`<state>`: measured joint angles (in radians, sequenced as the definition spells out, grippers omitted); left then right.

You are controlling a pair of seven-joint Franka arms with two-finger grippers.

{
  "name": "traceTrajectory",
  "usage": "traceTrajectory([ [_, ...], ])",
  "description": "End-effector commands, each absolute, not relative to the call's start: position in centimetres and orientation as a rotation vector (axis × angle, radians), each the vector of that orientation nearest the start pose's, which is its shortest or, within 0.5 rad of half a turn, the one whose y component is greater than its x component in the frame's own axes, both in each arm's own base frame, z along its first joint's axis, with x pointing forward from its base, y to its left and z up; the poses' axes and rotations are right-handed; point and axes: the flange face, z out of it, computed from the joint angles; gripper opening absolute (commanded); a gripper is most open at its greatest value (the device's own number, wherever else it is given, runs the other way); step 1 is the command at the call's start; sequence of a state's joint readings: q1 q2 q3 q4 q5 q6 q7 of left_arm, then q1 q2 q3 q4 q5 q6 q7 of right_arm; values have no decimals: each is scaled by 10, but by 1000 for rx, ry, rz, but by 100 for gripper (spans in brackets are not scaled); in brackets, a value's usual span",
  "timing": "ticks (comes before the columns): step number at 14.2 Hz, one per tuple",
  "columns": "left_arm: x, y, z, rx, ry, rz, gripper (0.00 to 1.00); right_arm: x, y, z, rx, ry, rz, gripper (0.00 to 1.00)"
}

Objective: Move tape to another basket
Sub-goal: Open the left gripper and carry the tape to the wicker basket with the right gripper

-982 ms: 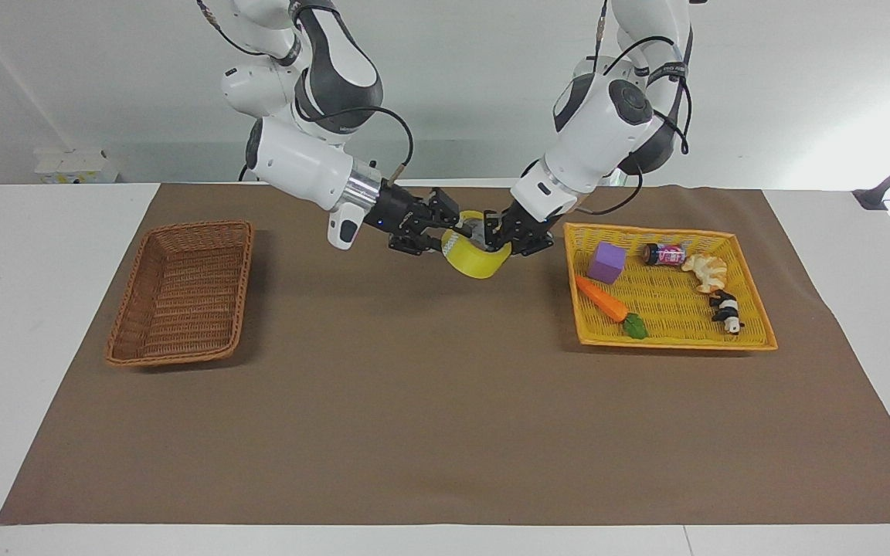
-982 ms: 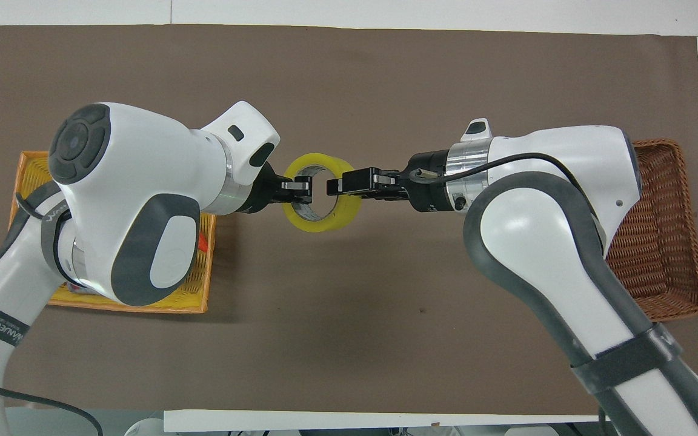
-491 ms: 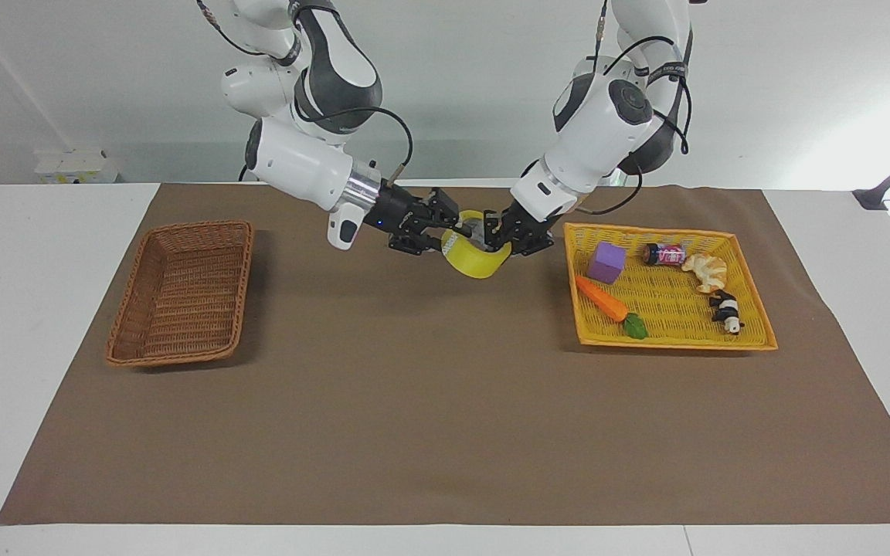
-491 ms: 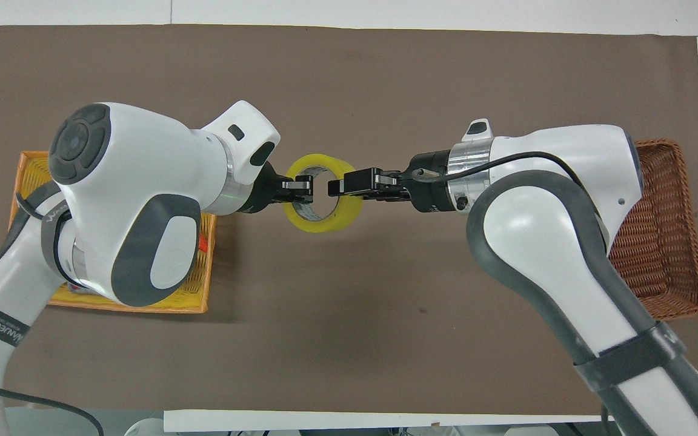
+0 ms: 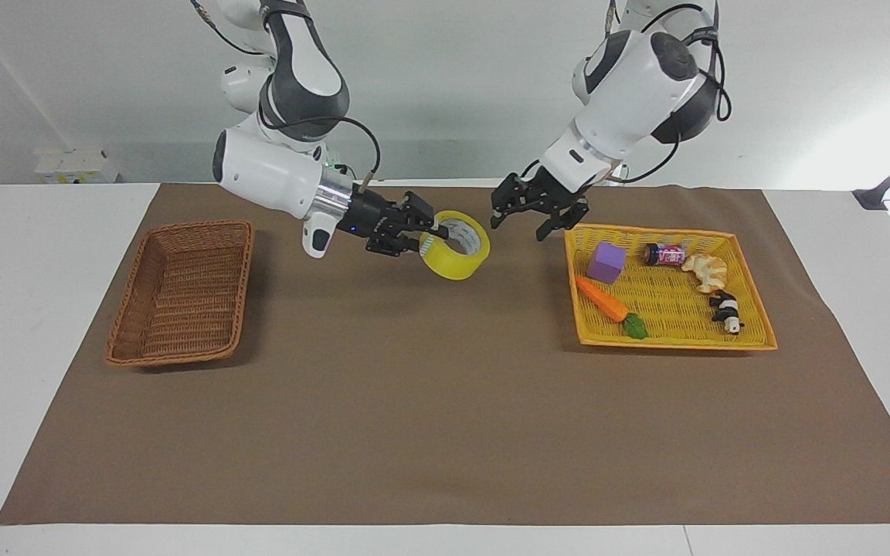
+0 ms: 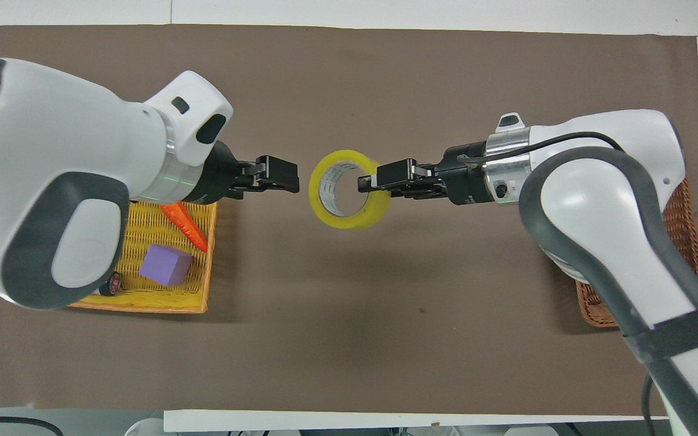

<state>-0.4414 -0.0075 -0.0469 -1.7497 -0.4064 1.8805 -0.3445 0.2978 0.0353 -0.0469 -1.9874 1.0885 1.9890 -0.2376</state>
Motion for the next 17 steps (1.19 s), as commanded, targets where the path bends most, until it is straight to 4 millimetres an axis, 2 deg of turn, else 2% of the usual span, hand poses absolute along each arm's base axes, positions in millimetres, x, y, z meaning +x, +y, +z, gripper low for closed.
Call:
traceTrajectory([
  [1,513,-228,607,-3500,-54,66,99,544,117,477,-2170,-53,42,0],
  [4,540,-154,617,-3459,-244,-21,99,535,6,470,-2204,-61,55,0],
  [6,548,-116,612,-3396,-249,-51,99,524,-68,459,-2225,-74,29,0],
  [8,553,-76,609,-3377,-248,-58,99,513,-138,429,-2210,-109,36,0],
  [9,554,-57,608,-3365,-232,-49,99,506,-163,423,-2244,-126,26,0],
  [10,552,-39,607,-3325,-178,-38,99,499,-185,418,-2276,-131,36,0],
  [11,551,-32,604,-3285,-108,-27,99,490,-207,407,-2275,-106,54,0],
  [14,543,-4,597,-3256,-178,-8,100,478,-258,364,-2252,-131,71,0],
  [16,545,-4,597,-3255,-177,-29,100,475,-265,345,-2266,-221,63,0],
  [17,543,-7,595,-3255,-170,-18,100,476,-265,344,-2282,-228,58,0],
])
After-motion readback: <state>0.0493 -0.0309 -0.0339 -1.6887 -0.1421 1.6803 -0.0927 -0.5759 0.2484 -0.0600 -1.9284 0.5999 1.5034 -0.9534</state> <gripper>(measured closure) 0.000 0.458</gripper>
